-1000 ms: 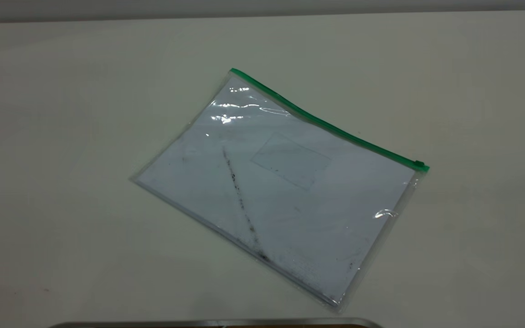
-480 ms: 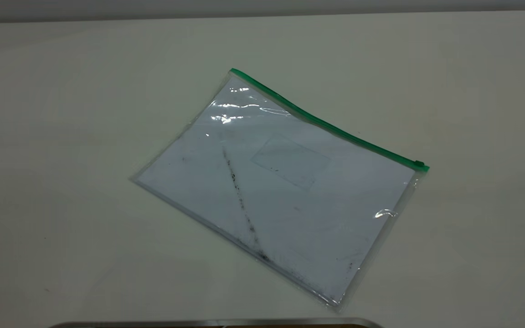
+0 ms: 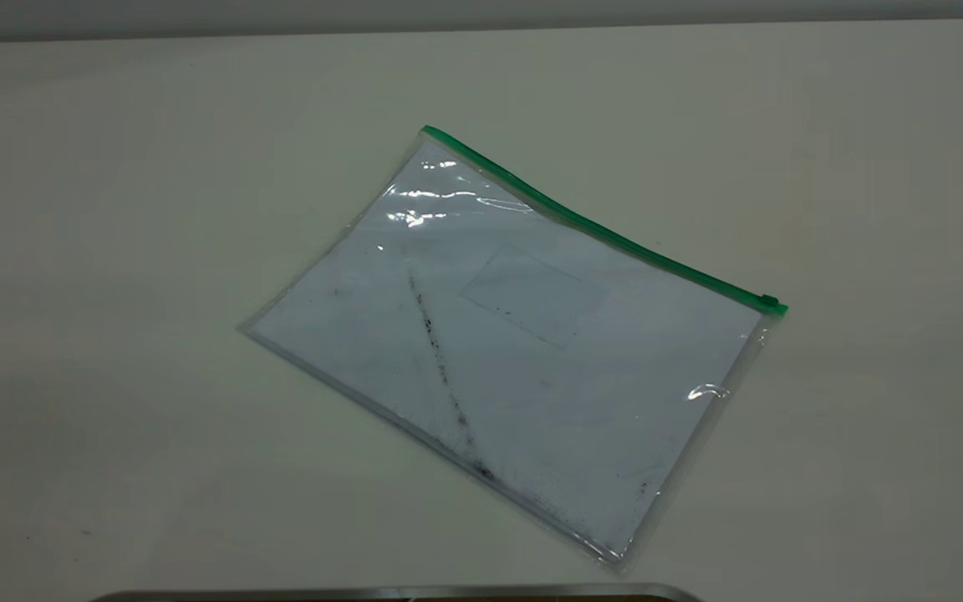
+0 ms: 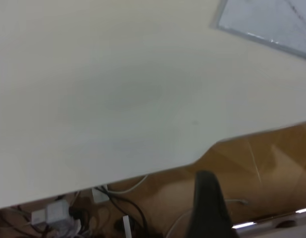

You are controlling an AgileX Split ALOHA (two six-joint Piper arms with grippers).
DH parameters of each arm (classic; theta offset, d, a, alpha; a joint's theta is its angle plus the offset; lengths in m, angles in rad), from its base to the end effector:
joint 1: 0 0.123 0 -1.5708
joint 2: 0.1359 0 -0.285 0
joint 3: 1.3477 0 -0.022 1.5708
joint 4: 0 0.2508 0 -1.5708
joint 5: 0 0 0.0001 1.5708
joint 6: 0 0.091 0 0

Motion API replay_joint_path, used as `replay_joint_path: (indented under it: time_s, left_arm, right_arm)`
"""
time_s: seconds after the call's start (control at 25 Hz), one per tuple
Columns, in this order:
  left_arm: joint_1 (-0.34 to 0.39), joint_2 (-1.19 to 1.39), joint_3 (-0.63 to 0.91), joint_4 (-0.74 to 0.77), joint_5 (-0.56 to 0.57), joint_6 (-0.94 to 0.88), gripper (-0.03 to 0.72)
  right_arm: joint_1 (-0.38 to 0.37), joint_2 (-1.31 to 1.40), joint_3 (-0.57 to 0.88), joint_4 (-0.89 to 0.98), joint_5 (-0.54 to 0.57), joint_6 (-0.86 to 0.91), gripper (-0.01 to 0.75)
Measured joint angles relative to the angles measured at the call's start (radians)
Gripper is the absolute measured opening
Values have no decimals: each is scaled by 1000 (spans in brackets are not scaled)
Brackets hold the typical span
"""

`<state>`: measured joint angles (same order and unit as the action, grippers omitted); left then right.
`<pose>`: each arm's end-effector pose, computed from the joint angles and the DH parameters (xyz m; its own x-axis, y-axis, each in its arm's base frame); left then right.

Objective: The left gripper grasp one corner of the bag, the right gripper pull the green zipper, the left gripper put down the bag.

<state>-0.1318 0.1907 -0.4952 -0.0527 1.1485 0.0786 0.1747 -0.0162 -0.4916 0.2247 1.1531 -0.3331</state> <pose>0.0188 -0.0069 0.2681 -0.6697 0.1462 -0.7281 0.2044 0.9789 0.0085 -0.0147 0.0162 0.2693 -0.4174 -0.3106 -0.8540 -0.4539 0.8854 -0.1002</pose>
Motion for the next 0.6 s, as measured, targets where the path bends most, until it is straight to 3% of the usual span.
replay_joint_path:
  time_s: [0.6]
  left_arm:
    - [0, -1, 9, 0, -15, 1, 582]
  right_arm:
    - [0, 0, 0, 0, 0, 0, 585]
